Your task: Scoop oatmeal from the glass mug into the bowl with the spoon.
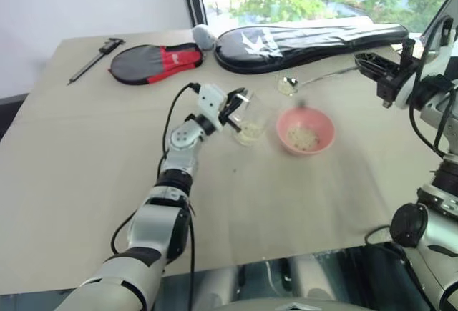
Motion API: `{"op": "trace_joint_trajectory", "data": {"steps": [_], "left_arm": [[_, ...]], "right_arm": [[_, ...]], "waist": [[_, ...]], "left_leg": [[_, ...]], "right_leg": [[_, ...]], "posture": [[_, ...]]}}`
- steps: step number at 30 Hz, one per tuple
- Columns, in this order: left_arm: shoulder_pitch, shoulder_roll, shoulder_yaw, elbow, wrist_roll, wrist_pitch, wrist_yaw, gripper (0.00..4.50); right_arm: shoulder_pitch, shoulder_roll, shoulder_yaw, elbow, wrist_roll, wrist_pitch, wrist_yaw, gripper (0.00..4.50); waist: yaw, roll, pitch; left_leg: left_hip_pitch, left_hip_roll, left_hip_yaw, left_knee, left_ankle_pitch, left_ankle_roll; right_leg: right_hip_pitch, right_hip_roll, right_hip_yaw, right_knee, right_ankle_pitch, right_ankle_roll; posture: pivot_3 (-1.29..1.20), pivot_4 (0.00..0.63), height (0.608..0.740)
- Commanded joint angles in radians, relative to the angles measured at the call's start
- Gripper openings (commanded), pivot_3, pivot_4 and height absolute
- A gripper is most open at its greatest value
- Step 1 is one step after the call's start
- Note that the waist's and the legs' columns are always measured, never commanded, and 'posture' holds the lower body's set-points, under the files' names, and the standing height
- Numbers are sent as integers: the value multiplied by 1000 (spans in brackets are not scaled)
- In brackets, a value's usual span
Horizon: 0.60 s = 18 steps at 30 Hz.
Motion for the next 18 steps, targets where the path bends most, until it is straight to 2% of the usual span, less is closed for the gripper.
{"op": "trace_joint_trajectory", "data": {"steps": [1, 5, 11, 18], "left_arm": [[-33, 19, 30, 0, -13, -39, 6, 129], [-32, 32, 42, 2, -19, -44, 9, 129], [-16, 36, 67, -22, -41, -26, 6, 129], [4, 30, 80, -58, -54, -20, 27, 129]], "right_arm": [[26, -43, -12, -49, 37, -27, 32, 0], [71, -81, -10, -51, 37, -29, 50, 0], [151, -243, 102, -82, 27, 2, 142, 0], [133, -392, 268, -194, -186, 22, 348, 0]], "waist": [[0, 0, 0], [2, 0, 0], [4, 0, 0], [4, 0, 0]], "left_leg": [[0, 0, 1, 0, 0, 0], [0, 0, 2, 0, 0, 1], [0, 0, 3, 1, 0, 2], [0, 0, 5, 2, -1, 3]], "right_leg": [[0, 0, 0, 0, 0, 0], [0, 0, 1, 0, 1, 1], [0, 0, 2, -1, 1, 1], [0, 0, 3, -2, 2, 3]], "posture": [[0, 150, 740], [0, 150, 740], [0, 150, 740], [0, 150, 740]]}}
